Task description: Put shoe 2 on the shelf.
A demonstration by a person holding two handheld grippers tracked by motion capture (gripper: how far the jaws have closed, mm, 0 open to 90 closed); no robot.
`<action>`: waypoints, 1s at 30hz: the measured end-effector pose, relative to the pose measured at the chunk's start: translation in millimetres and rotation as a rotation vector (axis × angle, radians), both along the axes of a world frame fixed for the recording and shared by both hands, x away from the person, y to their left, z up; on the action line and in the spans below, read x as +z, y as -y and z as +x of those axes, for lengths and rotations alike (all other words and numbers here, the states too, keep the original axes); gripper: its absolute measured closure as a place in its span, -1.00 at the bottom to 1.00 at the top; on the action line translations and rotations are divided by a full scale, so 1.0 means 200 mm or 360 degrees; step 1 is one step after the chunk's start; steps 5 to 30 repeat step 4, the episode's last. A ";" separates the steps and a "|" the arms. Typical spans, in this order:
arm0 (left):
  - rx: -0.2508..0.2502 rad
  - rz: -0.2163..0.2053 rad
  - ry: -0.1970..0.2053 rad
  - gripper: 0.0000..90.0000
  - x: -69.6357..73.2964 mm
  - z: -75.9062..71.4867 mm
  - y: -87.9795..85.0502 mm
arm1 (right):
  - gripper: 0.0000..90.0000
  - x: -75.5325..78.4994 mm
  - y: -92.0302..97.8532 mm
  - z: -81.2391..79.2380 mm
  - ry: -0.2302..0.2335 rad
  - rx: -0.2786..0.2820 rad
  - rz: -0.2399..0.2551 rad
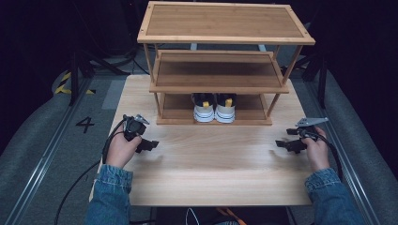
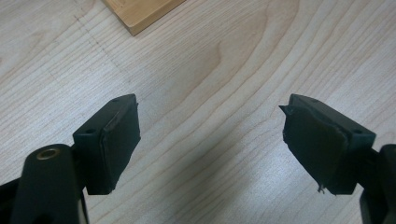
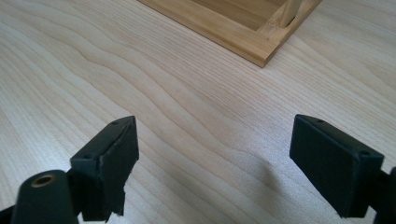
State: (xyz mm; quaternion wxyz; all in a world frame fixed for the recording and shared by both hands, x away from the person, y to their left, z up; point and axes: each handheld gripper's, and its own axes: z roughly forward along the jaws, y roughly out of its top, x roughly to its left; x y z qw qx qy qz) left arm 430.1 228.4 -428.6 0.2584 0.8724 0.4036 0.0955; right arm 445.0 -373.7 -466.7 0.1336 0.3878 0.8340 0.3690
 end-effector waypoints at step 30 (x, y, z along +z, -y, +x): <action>0.0050 -0.0031 -0.0024 -0.57 0.00 0.00 -0.01 | -0.64 -0.01 0.00 0.01 -0.0005 -0.0002 -0.0012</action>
